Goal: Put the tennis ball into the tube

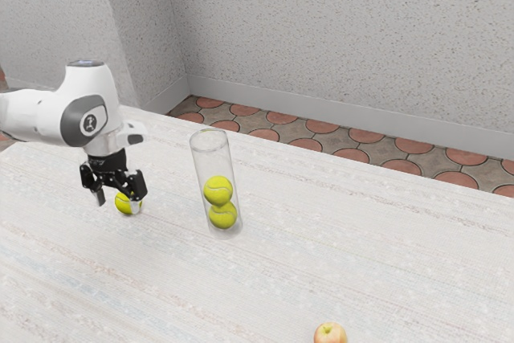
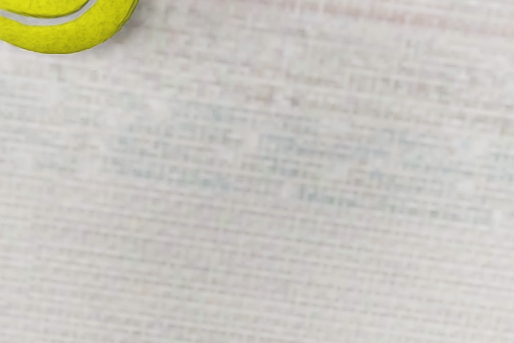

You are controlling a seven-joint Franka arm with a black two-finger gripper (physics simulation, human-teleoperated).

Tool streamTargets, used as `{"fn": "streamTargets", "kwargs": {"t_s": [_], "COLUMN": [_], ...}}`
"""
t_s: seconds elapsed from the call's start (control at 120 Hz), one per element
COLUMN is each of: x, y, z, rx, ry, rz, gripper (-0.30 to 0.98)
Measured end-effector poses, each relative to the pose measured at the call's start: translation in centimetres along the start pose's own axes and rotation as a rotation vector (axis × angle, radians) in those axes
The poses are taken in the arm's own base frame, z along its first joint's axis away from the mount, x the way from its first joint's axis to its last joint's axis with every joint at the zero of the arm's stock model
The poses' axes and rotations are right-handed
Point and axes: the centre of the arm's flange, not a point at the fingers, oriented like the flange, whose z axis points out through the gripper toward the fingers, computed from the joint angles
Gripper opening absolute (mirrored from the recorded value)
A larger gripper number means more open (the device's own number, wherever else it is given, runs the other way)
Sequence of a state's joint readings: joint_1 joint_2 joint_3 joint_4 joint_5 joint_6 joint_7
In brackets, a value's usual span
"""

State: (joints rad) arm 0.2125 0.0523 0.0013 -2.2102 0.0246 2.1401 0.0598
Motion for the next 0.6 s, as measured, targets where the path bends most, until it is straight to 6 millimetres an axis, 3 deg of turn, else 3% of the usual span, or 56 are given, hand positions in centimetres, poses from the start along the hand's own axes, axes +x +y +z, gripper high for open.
{"fn": "streamTargets", "kwargs": {"t_s": [0.133,0.308,0.6], "x": [1.9,5.5,7.7], "y": [-2.8,-5.1,-6.0], "z": [3.0,4.4,6.5], "rx": [0.007,0.028,0.037], "ry": [0.069,0.164,0.203], "rz": [-0.022,-0.023,-0.002], "gripper": [0.69,0.69,0.68]}}
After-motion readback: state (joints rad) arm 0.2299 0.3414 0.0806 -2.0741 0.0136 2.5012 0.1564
